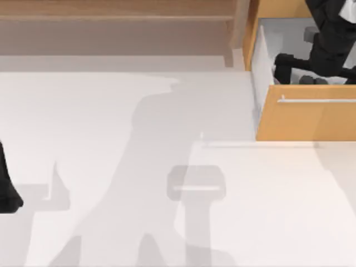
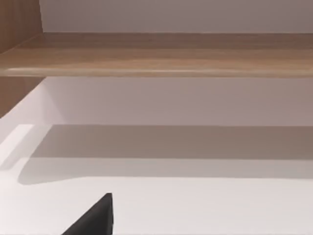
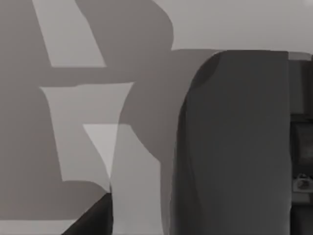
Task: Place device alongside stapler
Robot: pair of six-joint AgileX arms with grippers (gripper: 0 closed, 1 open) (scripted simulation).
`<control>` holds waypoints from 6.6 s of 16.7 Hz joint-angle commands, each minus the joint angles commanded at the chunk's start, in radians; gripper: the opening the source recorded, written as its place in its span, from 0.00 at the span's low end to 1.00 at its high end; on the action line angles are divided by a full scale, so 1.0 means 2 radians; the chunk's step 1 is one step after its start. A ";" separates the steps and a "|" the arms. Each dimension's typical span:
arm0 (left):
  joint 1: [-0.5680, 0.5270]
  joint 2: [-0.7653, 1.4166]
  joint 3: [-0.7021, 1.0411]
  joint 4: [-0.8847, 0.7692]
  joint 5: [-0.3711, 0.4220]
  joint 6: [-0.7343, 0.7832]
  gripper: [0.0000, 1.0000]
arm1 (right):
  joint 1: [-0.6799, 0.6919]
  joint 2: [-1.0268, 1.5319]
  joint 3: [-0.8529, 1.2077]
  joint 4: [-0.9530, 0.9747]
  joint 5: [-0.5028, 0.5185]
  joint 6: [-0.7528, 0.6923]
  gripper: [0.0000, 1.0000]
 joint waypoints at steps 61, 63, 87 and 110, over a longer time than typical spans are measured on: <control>0.000 0.000 0.000 0.000 0.000 0.000 1.00 | -0.333 -0.640 -0.758 0.116 -0.050 -0.484 0.00; 0.000 0.000 0.000 0.000 0.000 0.000 1.00 | -0.331 -0.638 -0.757 0.115 -0.050 -0.482 0.00; 0.000 0.000 0.000 0.000 0.000 0.000 1.00 | -0.330 -0.629 -0.771 0.157 -0.050 -0.481 0.00; 0.000 0.000 0.000 0.000 0.000 0.000 1.00 | -0.330 -0.621 -0.779 0.156 -0.050 -0.481 1.00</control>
